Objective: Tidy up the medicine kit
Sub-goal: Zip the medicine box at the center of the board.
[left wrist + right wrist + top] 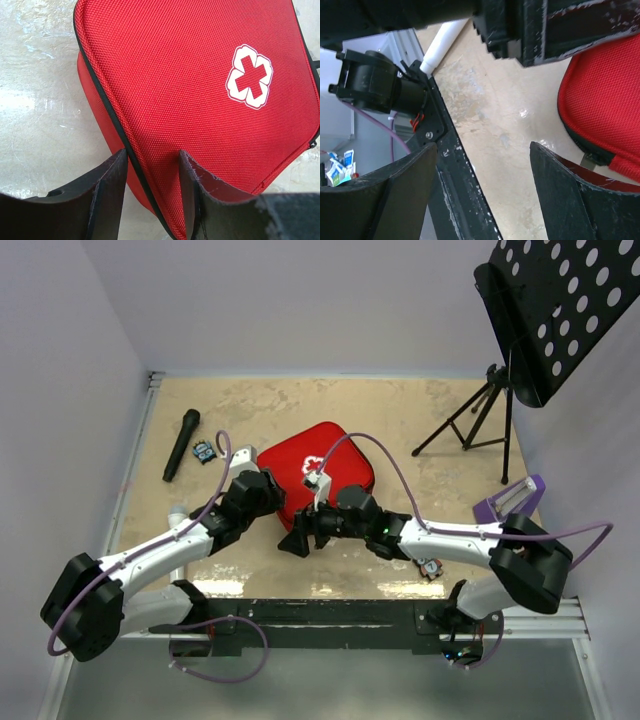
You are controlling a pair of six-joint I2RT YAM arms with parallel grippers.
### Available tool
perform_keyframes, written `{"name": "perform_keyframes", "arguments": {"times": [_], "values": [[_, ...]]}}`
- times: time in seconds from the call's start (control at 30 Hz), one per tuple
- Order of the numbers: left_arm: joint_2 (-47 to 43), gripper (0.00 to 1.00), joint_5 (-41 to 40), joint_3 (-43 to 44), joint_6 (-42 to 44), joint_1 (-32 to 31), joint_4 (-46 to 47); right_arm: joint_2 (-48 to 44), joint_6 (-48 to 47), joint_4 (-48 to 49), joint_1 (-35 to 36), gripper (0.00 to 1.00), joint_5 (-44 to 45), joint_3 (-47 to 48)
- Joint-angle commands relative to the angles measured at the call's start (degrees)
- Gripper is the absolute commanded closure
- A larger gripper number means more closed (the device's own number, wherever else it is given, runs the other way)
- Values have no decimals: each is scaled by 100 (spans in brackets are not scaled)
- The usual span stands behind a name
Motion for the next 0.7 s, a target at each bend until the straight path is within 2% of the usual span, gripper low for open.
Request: {"name": "perform_keyframes", "arguments": {"times": [0.0, 0.07, 0.13, 0.2, 0.33, 0.4, 0.47, 0.57, 0.67], "values": [[-76, 51, 94, -87, 138, 53, 151, -492, -147, -178, 72, 21, 457, 122], [-243, 50, 59, -78, 164, 71, 142, -1001, -59, -458, 54, 23, 1218, 51], [-480, 47, 24, -87, 208, 80, 99, -1379, 3, -652, -77, 25, 1582, -28], [-778, 38, 32, -87, 296, 80, 55, -1635, 29, -933, -235, 28, 2143, 7], [-1419, 20, 347, -245, 559, 71, 71, -1584, -111, -1452, -762, 34, 2524, 270], [-1692, 17, 769, -411, 639, 36, 221, -1321, -286, -1628, -1009, 39, 2532, 420], [-1912, 15, 999, -605, 604, -209, 441, -1005, -410, -1742, -1106, 42, 2594, 586], [-1966, 15, 868, -807, 490, -990, 511, -635, -489, -1769, -1115, 46, 2603, 736], [-1808, 18, 841, -948, 280, -1589, 660, -424, -489, -1691, -1133, 46, 2568, 754]]}}
